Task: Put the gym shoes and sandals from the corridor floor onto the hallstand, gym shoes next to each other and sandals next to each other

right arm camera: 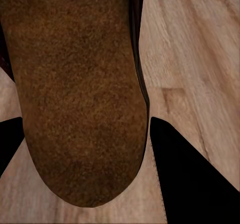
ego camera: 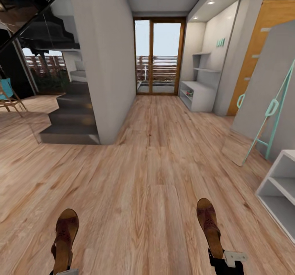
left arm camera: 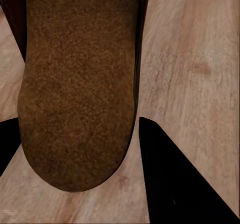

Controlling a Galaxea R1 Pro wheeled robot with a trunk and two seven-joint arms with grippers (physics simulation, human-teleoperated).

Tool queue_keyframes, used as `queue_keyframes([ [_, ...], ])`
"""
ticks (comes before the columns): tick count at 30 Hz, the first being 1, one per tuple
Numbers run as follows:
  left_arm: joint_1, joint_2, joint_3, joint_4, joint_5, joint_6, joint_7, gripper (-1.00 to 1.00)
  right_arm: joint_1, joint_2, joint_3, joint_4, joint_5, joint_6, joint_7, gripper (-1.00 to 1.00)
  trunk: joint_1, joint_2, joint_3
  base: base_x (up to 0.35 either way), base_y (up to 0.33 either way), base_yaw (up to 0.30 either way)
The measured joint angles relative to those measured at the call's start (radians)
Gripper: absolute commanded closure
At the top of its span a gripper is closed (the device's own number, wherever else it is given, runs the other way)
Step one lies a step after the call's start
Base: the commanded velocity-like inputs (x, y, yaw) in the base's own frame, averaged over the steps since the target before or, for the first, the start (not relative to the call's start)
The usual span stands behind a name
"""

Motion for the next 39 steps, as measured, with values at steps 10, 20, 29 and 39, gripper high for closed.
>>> queue_keyframes([
  [10,0.000,0.000,0.000,0.025,0.000,0.000,0.000,1.00,0.000,0.006,0.000,0.001,-0.002,0.000,0.001,1.00,0.000,0.000,0.002,0.338,-0.025,-0.106],
  [20,0.000,0.001,0.003,0.026,0.000,0.000,0.000,1.00,0.000,0.006,0.000,0.001,-0.001,0.000,0.000,1.00,0.000,0.000,0.006,0.339,0.000,-0.099],
  [29,0.000,0.001,0.003,0.026,0.000,0.000,0.000,1.00,0.000,0.006,0.000,0.001,-0.001,0.000,0.000,1.00,0.000,0.000,0.006,0.339,0.000,-0.077],
  [39,0.000,0.001,0.002,0.026,0.000,0.000,-0.001,1.00,0.000,0.006,0.000,0.001,-0.001,0.000,0.000,1.00,0.000,0.000,0.006,0.339,0.000,-0.052],
])
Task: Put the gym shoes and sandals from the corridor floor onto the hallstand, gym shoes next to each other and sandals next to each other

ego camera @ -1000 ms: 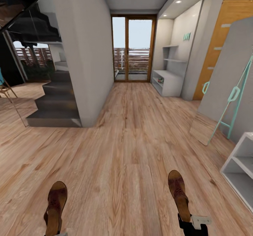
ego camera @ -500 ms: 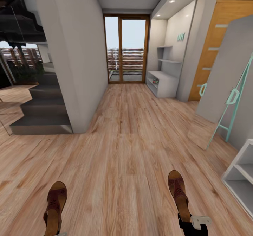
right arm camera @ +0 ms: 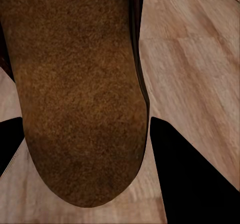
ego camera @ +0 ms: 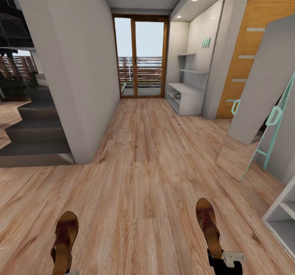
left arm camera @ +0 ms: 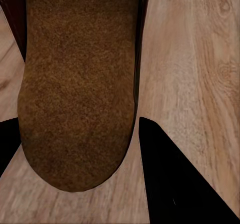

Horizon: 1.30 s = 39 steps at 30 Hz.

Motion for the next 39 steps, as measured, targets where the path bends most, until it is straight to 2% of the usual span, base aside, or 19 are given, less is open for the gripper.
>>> queue_keyframes([
  [14,0.000,0.000,0.000,0.000,0.000,0.000,0.000,1.00,0.000,0.000,0.000,0.001,0.000,0.000,0.000,1.00,0.000,0.000,0.000,0.339,0.000,-0.003],
  [24,0.000,-0.001,0.000,0.000,0.000,0.000,0.000,1.00,0.000,0.000,0.000,0.001,0.000,0.000,0.000,1.00,0.000,0.000,0.000,0.339,0.000,-0.127],
  [39,0.000,-0.001,0.000,0.000,0.000,0.000,0.000,1.00,0.000,-0.003,0.000,0.002,0.002,0.000,0.001,1.00,0.000,0.000,0.000,0.339,0.000,-0.004],
])
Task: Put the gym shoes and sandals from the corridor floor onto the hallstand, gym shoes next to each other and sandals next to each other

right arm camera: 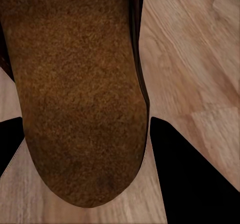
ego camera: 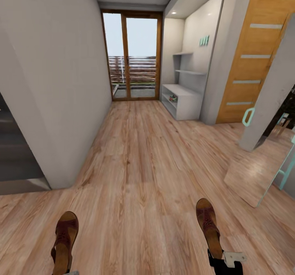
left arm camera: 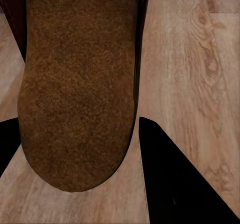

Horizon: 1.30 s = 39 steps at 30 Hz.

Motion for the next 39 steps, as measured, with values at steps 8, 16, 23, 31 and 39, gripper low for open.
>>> queue_keyframes([
  [8,0.000,0.000,0.000,0.000,0.000,0.000,0.000,1.00,0.000,0.000,0.000,0.000,-0.001,0.000,-0.001,1.00,0.000,0.000,0.000,0.339,0.000,0.000],
  [16,0.000,0.000,0.000,0.000,0.000,0.000,0.000,1.00,0.000,0.001,0.000,0.000,-0.001,0.000,-0.001,1.00,0.000,0.000,0.000,0.339,0.000,0.000],
  [23,0.000,0.000,0.000,0.000,0.000,0.000,0.001,1.00,0.000,0.001,0.000,0.000,0.000,0.000,-0.001,1.00,0.000,0.000,0.000,0.339,0.000,0.000],
  [31,0.000,0.000,0.000,0.000,0.000,0.000,0.000,1.00,0.000,0.001,0.000,0.000,-0.001,-0.001,-0.001,1.00,0.000,0.000,0.000,0.339,0.000,0.000],
  [39,0.000,0.000,0.000,0.000,0.000,0.000,0.000,1.00,0.000,0.000,0.000,0.000,-0.002,0.000,-0.001,1.00,0.000,0.000,0.000,0.339,0.000,0.000],
])
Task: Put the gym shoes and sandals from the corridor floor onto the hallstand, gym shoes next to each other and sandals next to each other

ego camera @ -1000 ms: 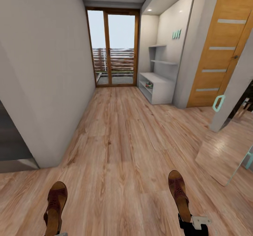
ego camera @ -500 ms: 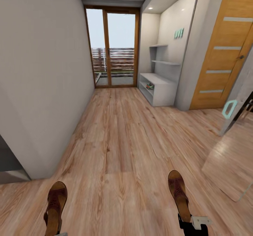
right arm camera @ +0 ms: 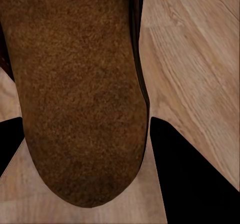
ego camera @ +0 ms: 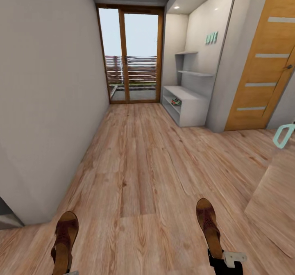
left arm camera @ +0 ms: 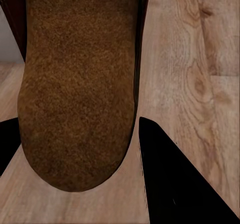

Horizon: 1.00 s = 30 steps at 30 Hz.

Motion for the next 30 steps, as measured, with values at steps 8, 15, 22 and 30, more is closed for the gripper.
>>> queue_keyframes([
  [8,0.000,0.001,0.000,0.000,0.000,-0.001,-0.001,1.00,0.000,0.000,0.000,0.000,0.000,0.000,0.000,1.00,0.000,0.000,0.000,0.339,0.000,0.000],
  [15,0.000,0.000,0.000,0.000,0.000,0.000,-0.001,1.00,0.000,0.000,0.000,0.000,0.000,0.000,0.000,1.00,0.000,0.000,0.000,0.339,0.000,0.000],
  [22,0.000,0.000,-0.001,0.000,0.000,0.000,-0.001,1.00,0.000,0.000,0.000,0.000,0.000,0.000,0.000,1.00,0.000,0.000,0.000,0.339,0.000,0.000],
  [30,0.000,0.000,0.000,0.000,0.000,0.000,-0.001,1.00,0.000,0.000,0.000,0.000,0.000,0.000,0.000,1.00,0.000,0.000,0.000,0.339,0.000,0.000],
])
